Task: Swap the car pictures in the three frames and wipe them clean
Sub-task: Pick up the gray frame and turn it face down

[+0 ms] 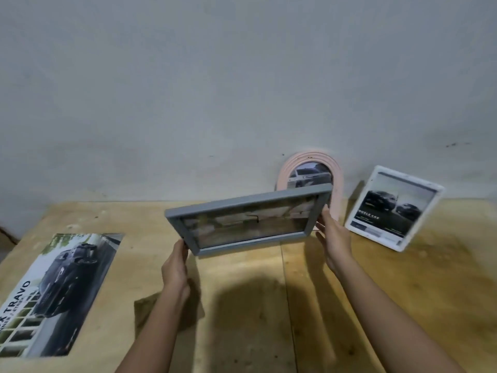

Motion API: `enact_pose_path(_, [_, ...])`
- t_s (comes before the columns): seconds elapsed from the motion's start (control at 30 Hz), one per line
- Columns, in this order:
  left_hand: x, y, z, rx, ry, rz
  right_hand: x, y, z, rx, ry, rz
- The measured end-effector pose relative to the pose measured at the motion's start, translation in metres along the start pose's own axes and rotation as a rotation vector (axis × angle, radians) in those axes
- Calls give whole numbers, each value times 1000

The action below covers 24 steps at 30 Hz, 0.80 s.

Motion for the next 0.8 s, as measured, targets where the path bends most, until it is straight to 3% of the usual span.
enact_pose_path(0.23, [31,53,88,-133,5,151,-128,12,-47,104,13,26])
enact_pose_path(0.43, [48,86,119,-207,-56,287,-190,17,-93,272,-3,80])
enact_pose_path(0.67, [62,85,133,-226,-315,398,-204,14,-114,352,232,200])
enact_pose_path(0.8, [65,82,141,-176,-417,392,-201,10,-125,311,365,144])
Point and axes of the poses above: each hand's wrist, its own y-axis away from the middle knuckle, its own x-axis out of the palm, z = x × y, the point moved 8 cm from there along -y, towards the middle knuckle, and after that the axes turned 13 degrees about y, right-handed, at the moved point
